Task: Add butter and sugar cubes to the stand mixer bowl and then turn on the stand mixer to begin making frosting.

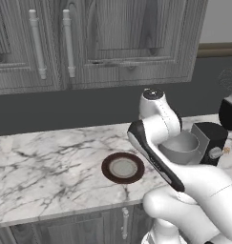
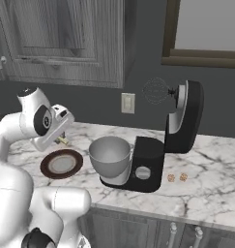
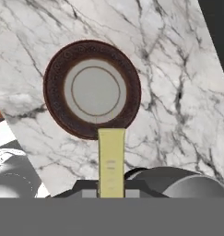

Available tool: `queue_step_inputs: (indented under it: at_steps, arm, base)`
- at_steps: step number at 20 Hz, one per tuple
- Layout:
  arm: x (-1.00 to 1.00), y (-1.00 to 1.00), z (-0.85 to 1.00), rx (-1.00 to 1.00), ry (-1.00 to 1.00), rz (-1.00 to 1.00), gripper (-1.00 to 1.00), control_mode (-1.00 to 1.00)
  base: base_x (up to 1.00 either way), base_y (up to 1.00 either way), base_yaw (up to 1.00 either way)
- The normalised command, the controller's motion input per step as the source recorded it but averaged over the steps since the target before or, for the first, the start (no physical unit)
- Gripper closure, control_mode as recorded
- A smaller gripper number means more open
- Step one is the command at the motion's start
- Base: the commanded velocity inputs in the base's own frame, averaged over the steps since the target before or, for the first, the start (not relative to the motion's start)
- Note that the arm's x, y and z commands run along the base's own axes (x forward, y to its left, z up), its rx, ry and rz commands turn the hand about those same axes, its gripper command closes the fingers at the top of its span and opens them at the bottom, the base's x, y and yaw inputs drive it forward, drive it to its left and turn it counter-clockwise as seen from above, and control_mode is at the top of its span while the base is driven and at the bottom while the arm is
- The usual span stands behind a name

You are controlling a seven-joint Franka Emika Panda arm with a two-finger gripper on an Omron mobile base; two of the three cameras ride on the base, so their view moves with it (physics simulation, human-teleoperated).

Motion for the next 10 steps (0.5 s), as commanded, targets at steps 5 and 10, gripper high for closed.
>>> queue_step_inputs:
  at_steps: [5,10]
  arm:
    - [-0.29,-0.7,0.49,0.02,-0.06,-0.13,1.0,-1.0]
    - [-0.15,-0.75,0.43,0.06,-0.02,-0.13,1.0,-1.0]
  base:
    - [0.0,0.0,0.0]
    - [0.0,0.0,0.0]
